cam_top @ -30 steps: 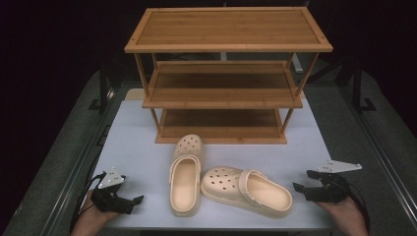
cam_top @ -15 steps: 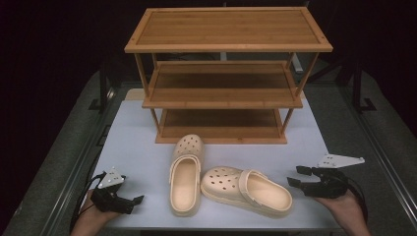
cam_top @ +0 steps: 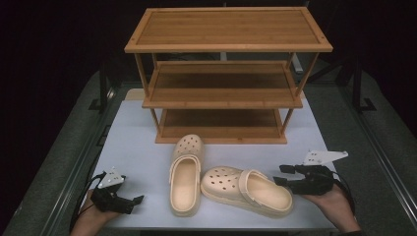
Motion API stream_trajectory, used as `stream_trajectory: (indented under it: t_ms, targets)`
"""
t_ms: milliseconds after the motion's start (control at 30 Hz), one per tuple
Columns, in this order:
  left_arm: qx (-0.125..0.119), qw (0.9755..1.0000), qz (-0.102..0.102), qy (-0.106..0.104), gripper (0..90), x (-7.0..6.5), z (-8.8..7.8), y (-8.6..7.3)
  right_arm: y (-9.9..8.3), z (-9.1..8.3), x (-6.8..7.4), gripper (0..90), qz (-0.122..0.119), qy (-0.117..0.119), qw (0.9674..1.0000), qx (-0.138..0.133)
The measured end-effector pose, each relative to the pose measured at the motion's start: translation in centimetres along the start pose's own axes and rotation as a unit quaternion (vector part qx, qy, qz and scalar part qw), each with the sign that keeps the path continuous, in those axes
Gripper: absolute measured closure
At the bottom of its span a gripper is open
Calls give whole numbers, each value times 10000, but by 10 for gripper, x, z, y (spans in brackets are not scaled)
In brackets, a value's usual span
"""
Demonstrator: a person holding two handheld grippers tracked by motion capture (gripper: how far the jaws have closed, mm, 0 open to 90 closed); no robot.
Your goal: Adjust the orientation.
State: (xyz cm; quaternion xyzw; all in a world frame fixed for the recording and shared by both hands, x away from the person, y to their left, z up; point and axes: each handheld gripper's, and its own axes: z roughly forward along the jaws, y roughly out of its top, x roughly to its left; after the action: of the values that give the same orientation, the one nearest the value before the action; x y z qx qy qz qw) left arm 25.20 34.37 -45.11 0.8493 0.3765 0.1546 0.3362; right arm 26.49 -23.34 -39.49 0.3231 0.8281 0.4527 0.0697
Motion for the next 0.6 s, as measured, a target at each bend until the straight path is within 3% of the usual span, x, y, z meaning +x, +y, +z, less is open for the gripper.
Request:
stream_trajectory:
  t_ms: [600]
  targets:
    - [6, 10000, -1, -4, 0, 0, 0, 0, 25, 44, 11, 479, -349, 522, 9978, 210]
